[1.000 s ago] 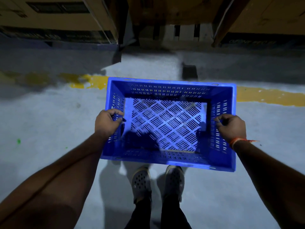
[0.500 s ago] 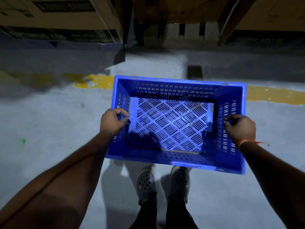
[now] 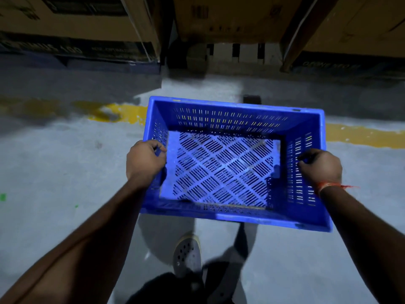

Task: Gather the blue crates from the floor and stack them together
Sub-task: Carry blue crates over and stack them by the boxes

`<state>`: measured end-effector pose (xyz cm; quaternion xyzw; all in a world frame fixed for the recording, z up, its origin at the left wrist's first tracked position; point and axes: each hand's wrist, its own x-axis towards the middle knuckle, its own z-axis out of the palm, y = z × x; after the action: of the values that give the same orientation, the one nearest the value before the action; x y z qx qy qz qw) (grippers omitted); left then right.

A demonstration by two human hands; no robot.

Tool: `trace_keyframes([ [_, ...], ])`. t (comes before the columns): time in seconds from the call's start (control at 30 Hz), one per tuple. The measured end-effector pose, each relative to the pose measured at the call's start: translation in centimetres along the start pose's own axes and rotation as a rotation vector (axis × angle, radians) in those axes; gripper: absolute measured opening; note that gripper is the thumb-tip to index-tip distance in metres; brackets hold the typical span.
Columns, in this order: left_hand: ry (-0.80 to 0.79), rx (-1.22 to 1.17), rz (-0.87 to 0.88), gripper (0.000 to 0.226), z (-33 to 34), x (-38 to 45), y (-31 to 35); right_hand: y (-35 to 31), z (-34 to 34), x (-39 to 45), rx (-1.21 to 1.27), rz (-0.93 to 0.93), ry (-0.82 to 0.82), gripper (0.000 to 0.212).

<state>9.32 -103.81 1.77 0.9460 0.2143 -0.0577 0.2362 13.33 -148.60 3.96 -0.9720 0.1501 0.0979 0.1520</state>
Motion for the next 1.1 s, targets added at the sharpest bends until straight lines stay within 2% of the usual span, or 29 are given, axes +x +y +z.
trace_keyframes([
  [0.23, 0.063, 0.079, 0.012, 0.016, 0.4, 0.3, 0.4, 0.7, 0.6, 0.4, -0.028, -0.036, 0.045, 0.019],
  [0.4, 0.074, 0.1, 0.086, 0.006, 0.4, 0.8, -0.1, 0.6, 0.6, -0.3, -0.057, -0.098, 0.099, 0.02],
  [0.57, 0.115, 0.119, 0.139, 0.018, 0.5, 0.5, -0.2, 1.1, 1.0, 0.0, 0.013, -0.073, 0.107, 0.022],
  [1.1, 0.119, 0.084, 0.101, 0.014, 0.2, -0.7, 0.0, 1.0, 0.8, -0.1, 0.048, -0.064, 0.108, 0.022],
])
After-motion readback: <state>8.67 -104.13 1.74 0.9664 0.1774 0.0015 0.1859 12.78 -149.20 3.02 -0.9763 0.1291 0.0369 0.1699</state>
